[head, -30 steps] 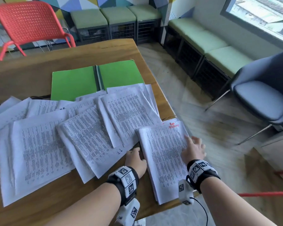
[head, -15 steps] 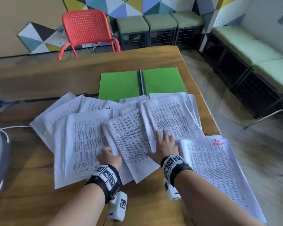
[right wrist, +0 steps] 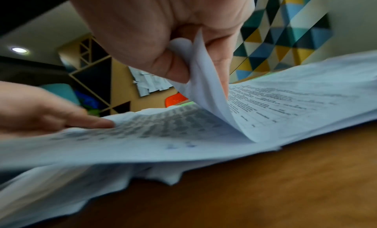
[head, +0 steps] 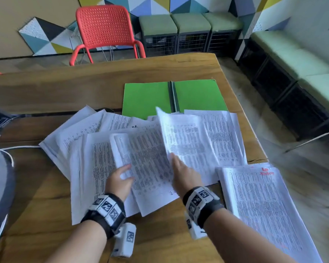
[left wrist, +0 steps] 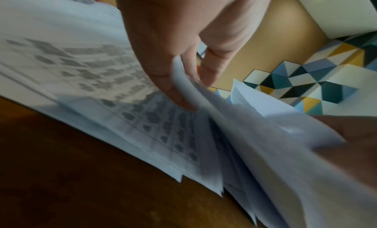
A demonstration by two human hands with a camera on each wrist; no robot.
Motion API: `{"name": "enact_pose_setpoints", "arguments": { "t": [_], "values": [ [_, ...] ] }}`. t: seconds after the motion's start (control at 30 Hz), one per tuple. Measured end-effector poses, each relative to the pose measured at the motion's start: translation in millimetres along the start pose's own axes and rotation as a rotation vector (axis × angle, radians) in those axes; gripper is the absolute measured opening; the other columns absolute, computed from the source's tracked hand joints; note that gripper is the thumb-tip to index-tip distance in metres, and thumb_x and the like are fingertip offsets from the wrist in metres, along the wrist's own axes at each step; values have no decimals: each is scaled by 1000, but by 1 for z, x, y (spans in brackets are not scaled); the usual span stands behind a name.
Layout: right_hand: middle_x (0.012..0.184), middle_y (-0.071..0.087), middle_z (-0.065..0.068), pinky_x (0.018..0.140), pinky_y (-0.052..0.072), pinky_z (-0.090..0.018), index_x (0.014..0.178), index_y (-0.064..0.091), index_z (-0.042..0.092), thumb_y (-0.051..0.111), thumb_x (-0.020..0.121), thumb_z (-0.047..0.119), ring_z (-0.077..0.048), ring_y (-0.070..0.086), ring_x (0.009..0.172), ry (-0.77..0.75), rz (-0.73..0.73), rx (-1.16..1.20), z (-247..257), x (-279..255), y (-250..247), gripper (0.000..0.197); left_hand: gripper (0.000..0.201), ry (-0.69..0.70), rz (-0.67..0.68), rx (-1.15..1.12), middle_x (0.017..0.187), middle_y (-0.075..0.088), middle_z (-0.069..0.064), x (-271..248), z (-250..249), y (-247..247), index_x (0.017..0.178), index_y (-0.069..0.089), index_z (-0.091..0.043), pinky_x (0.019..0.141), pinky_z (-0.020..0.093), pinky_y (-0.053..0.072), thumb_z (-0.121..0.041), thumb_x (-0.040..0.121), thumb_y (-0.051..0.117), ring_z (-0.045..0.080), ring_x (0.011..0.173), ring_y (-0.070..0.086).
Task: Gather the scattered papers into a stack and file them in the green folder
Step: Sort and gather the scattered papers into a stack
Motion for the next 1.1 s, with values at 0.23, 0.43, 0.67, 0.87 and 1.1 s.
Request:
{"name": "enact_pose_setpoints", "arguments": {
  "t": [0.23,0.43,0.67,0.87,1.1],
  "values": [
    [112,69,-8,78,47,-38,121,52,24,37,89,59,-33,63,103,-103,281,71,74,-28,29,50,55,-107,47,-79,120,66,2,9,23,-26,116,68,-17,98,38,46,-57,78,67,21,107,61],
    [129,53,-10,95,47,-40,132,51,18,51,90,18,-28,51,116,192,-77,125,-1,37,11,42,49,12,45,91,132,56,-4,9,32,-28,116,60,-31,66,14,51,-3,77,73,3,82,61],
    [110,62,-15,74,54,-34,114,54,6,49,91,11,-25,61,82,396,120,423,-28,68,39,24,47,78,111,48,148,42,-3,-4,36,-34,130,47,-35,103,27,42,-12,91,60,17,133,43],
    [117,54,-12,72,52,-32,126,43,16,59,90,20,-23,59,88,251,37,591,-4,54,47,40,79,181,68,-130,137,49,-7,-12,10,-40,138,25,-54,99,31,42,3,91,53,14,123,51],
    [92,70,-15,77,58,-47,96,63,9,61,90,23,-25,66,78,369,74,833,11,52,27,15,64,23,-166,-2,143,38,7,16,32,-79,148,28,-21,108,40,37,-12,92,57,24,132,41]
  ]
}}
Point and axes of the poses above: each hand's wrist, its own x-axis towards the middle knuckle, its own y-axis out of the palm, z = x × y, the point moved 3 cm from there along x, towards the middle knuckle
